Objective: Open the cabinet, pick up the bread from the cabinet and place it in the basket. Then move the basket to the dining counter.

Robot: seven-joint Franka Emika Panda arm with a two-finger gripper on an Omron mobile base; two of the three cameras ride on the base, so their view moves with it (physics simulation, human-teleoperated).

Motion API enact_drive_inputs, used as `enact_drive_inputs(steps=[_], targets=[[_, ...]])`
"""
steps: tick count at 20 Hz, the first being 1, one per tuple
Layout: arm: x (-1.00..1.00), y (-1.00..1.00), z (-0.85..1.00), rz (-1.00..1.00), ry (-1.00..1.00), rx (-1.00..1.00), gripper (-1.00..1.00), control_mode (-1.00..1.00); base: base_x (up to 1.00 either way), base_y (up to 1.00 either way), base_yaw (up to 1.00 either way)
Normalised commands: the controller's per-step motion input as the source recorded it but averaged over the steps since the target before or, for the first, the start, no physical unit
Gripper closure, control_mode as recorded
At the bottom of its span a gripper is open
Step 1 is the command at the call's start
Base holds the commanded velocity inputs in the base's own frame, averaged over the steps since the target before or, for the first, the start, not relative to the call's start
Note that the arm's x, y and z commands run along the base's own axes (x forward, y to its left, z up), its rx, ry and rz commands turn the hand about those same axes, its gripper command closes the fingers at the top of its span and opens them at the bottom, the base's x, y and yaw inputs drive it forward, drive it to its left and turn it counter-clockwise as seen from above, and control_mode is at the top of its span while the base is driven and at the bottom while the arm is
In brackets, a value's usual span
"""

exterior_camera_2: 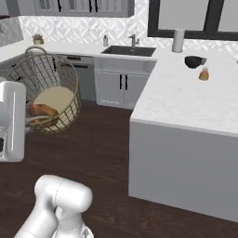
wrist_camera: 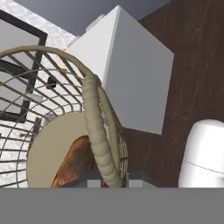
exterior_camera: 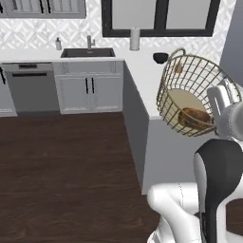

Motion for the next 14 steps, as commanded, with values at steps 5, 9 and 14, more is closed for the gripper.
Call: enact_drive_inputs(steps=[5,9,14], targets=[[0.00,0.00,0.00,0.00,0.00,0.00,1.00,1.00,0.55,-1.00,-0.04],[0.00,0.00,0.00,0.00,0.00,0.00,1.00,1.00,0.84,-1.00,0.00],[0.00,0.00,0.00,0.00,0.00,0.00,1.00,1.00,1.00,-0.98,0.00]])
